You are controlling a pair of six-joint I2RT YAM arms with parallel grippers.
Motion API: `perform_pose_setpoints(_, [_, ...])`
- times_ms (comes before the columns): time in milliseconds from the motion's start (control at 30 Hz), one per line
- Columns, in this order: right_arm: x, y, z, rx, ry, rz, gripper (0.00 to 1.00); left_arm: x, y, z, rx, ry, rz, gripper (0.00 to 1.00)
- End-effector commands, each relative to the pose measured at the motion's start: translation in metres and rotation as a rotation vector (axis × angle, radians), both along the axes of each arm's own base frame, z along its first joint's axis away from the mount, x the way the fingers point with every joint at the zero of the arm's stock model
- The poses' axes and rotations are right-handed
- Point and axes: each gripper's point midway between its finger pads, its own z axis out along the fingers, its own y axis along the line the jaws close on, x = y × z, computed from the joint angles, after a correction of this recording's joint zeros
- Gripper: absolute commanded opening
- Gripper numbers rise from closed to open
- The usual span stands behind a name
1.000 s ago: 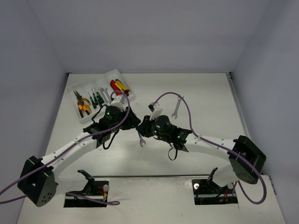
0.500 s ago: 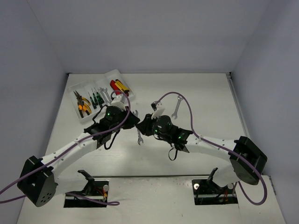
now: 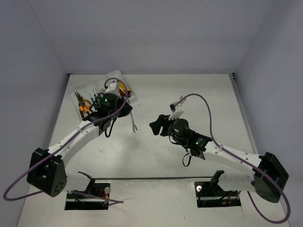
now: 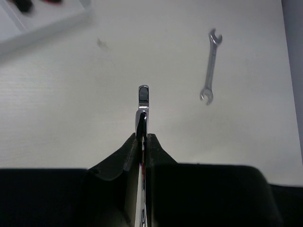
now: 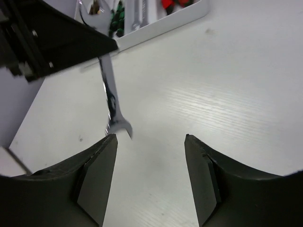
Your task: Sort the tools into containers
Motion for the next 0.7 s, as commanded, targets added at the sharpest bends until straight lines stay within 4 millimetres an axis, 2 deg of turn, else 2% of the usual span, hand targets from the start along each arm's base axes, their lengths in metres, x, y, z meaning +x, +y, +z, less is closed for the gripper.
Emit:
perform_pose_setpoints(0, [0.014, -0.064, 0.018, -0.069, -0.084, -0.209, 0.58, 0.066, 0.042, 0.053, -0.027, -0.139, 0.106, 0.00])
perform_pose_setpoints(33, [0.013, -0.072, 0.021, -0.064, -0.091, -0.226, 0.60, 0.081, 0.054, 0.053, -0.028, -0.134, 0.126, 0.00])
perform_pose_setpoints(67, [0.013, -0.082, 0.016, -0.079, -0.083, -0.248, 0.61, 0.093, 0.059, 0.045, -0.029, -0.110, 0.128, 0.00])
perform_pose_setpoints(100, [0.013, -0.092, 0.011, -0.096, -0.073, -0.268, 0.63, 0.105, 0.066, 0.046, -0.036, -0.105, 0.133, 0.00])
perform_pose_setpoints(133, [0.011, -0.099, 0.008, -0.102, -0.068, -0.282, 0.64, 0.119, 0.076, 0.056, -0.045, -0.125, 0.148, 0.00])
perform_pose_setpoints(200, [0.010, -0.109, 0.003, -0.112, -0.062, -0.303, 0.64, 0.145, 0.090, 0.057, -0.053, -0.124, 0.159, 0.00])
perform_pose_setpoints(333, [0.007, -0.119, -0.007, -0.138, -0.045, -0.317, 0.65, 0.193, 0.119, 0.030, -0.052, -0.064, 0.185, 0.00])
perform_pose_setpoints(500, [0.007, -0.127, -0.012, -0.163, -0.030, -0.344, 0.65, 0.240, 0.150, 0.013, -0.050, -0.055, 0.216, 0.00])
perform_pose_setpoints(667, [0.010, -0.136, -0.011, -0.191, -0.026, -0.387, 0.65, 0.262, 0.165, -0.011, -0.036, -0.013, 0.235, 0.06])
